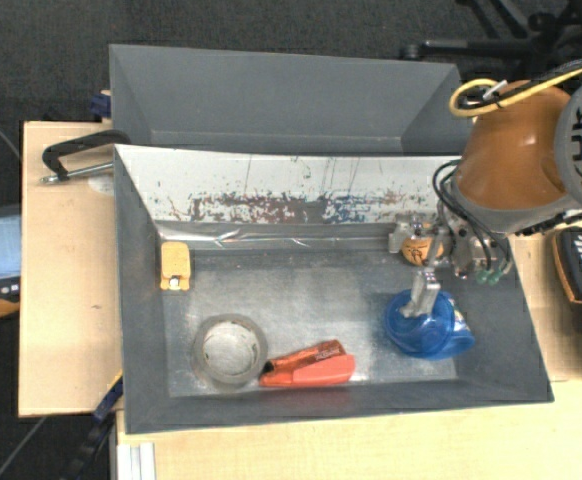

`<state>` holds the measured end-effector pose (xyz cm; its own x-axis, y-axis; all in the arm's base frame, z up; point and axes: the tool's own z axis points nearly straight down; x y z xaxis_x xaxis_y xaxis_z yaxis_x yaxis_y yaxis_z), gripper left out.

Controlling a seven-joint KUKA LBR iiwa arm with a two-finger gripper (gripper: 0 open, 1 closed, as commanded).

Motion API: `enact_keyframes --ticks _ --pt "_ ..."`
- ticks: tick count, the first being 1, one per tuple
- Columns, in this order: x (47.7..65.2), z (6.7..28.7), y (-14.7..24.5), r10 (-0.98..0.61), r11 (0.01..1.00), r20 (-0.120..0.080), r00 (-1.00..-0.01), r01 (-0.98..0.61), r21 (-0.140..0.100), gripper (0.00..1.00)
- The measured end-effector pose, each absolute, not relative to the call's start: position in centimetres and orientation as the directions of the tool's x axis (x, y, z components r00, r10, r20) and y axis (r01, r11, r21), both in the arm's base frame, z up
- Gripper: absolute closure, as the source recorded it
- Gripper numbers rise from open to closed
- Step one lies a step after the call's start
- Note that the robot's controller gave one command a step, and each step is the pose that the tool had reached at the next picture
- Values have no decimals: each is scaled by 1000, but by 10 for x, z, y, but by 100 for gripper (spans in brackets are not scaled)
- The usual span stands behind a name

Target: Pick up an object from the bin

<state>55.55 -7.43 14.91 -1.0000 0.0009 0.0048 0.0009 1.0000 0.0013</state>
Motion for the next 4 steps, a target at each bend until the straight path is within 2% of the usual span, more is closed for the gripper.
enact_keyframes --ticks 1,2,3,4 --pt "557 154 -74 0 1000 -4 -1000 0 0 0" --pt "527 88 -102 92 996 -2 -996 92 3 0" --pt "511 82 -113 6 1000 2 -1000 6 2 0" --pt "515 105 -124 77 997 -5 -997 77 7 0"
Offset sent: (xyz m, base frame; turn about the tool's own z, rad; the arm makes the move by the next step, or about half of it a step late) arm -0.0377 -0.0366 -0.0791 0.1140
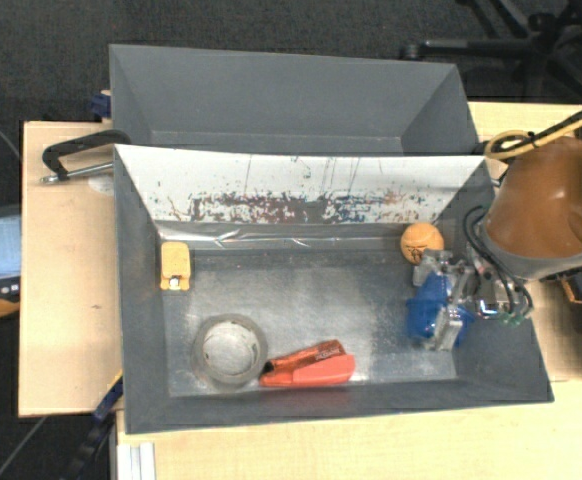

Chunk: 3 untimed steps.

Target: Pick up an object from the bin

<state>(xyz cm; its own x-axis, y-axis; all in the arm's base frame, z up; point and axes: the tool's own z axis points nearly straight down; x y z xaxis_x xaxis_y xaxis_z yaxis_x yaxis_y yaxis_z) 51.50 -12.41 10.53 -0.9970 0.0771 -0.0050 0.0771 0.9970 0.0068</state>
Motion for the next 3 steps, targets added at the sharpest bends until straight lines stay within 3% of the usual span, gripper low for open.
enact_keyframes --ticks 1,2,3 --pt "509 75 -125 -59 998 -3 -998 -59 5 0" --pt "515 71 -125 113 993 -6 -994 113 17 100" --pt "516 71 -125 112 994 -7 -994 112 17 100"
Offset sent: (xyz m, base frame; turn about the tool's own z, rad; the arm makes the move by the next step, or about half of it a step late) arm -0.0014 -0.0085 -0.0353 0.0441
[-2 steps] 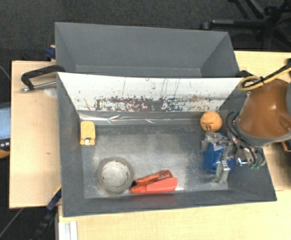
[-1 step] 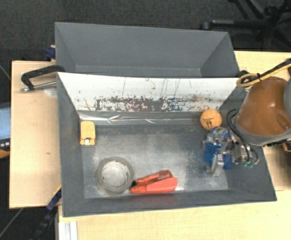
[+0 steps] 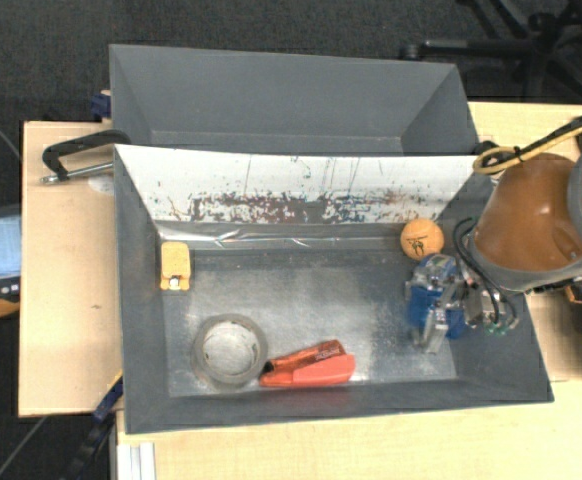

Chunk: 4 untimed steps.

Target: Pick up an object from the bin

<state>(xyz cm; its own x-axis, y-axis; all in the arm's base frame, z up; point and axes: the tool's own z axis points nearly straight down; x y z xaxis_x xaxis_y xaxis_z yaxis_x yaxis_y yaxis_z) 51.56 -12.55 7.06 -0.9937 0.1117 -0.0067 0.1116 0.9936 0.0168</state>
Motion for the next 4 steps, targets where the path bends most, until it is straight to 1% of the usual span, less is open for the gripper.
enact_keyframes --ticks 1,3,4 --pt "513 84 -126 114 993 2 -994 114 16 100" --pt "515 147 -127 115 993 -7 -993 115 14 100" --pt "516 165 -128 115 993 -13 -993 115 13 100"
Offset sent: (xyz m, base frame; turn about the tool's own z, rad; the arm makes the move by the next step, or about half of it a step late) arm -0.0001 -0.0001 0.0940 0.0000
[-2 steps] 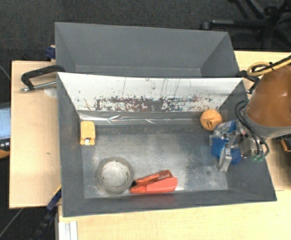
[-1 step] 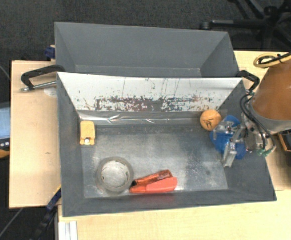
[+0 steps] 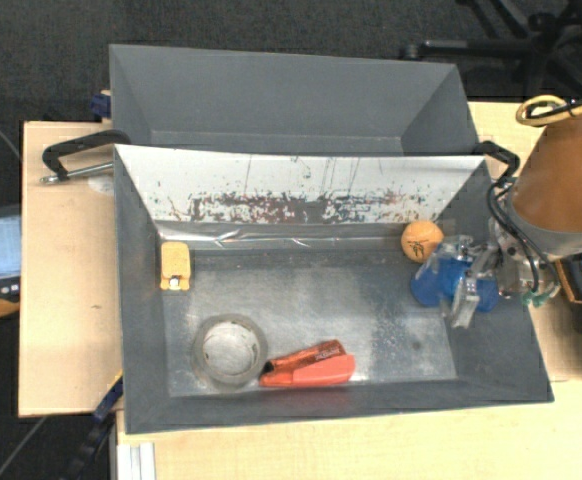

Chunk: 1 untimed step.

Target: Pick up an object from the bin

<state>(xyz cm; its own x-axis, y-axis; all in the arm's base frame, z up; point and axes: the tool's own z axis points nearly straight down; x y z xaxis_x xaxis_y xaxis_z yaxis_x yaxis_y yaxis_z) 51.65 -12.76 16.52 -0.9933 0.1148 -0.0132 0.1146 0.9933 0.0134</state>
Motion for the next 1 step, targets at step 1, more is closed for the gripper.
enact_keyframes --ticks 1 --pt "516 176 -127 115 993 -11 -993 114 14 100"
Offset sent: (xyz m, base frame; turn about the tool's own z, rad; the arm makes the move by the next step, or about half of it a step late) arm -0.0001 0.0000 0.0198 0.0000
